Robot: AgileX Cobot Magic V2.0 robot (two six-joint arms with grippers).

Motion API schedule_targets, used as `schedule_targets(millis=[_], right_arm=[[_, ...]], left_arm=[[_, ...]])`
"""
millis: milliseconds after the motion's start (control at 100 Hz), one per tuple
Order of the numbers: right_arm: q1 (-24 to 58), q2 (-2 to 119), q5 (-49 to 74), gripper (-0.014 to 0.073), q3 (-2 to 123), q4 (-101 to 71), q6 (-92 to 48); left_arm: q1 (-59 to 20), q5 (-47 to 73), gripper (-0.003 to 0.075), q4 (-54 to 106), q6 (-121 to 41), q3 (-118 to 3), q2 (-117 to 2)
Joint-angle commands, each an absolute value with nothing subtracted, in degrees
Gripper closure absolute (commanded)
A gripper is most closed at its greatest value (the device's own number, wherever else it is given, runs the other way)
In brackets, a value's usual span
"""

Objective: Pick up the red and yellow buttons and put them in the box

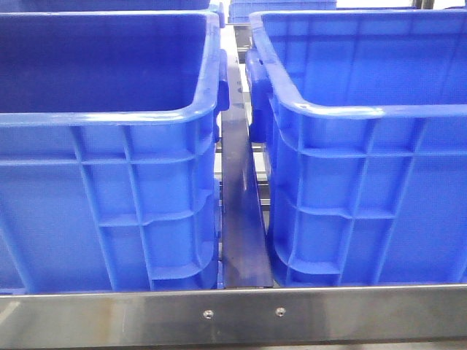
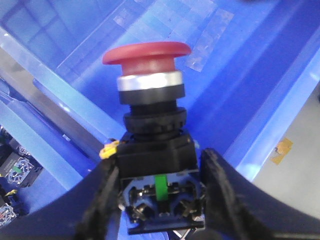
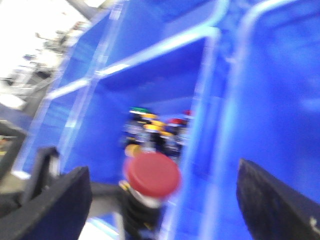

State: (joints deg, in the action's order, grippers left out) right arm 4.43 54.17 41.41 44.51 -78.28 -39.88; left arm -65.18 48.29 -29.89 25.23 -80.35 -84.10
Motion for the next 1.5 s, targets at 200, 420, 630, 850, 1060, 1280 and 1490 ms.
schedule_targets(millis=[200,420,630,850,1060,1280,1490], right_arm=[[4.47,61.31,50.19,-0.0017,46.70,-91.45,-49.09],[6.62,63.61,52.40,-0.0017,46.70,-92.69,-50.93],[9.67,65.12,53.10,-0.0015,47.73,-93.51,-51.60],[9.85,65.68,52.84,0.0247,47.87,-93.59,-51.76],[9.85,65.68,52.84,0.0391,47.87,-93.54,-51.95],[9.85,65.68,52.84,0.0391,47.87,-93.54,-52.88],[9.85,65.68,52.18,0.0391,47.87,-93.54,-54.04]], left_arm=[[-65.67,44.74,0.0739,-31.39,25.17,-81.96,-81.57],[-65.67,44.74,0.0739,-31.39,25.17,-81.96,-81.57],[-65.67,44.74,0.0739,-31.39,25.17,-81.96,-81.57],[-65.67,44.74,0.0739,-31.39,25.17,-81.96,-81.57],[-65.67,44.92,0.0737,-31.39,25.17,-81.96,-81.57],[-65.56,47.57,0.0475,-31.16,25.17,-81.96,-81.57],[-65.56,47.90,0.0082,-31.16,25.73,-81.96,-81.57]])
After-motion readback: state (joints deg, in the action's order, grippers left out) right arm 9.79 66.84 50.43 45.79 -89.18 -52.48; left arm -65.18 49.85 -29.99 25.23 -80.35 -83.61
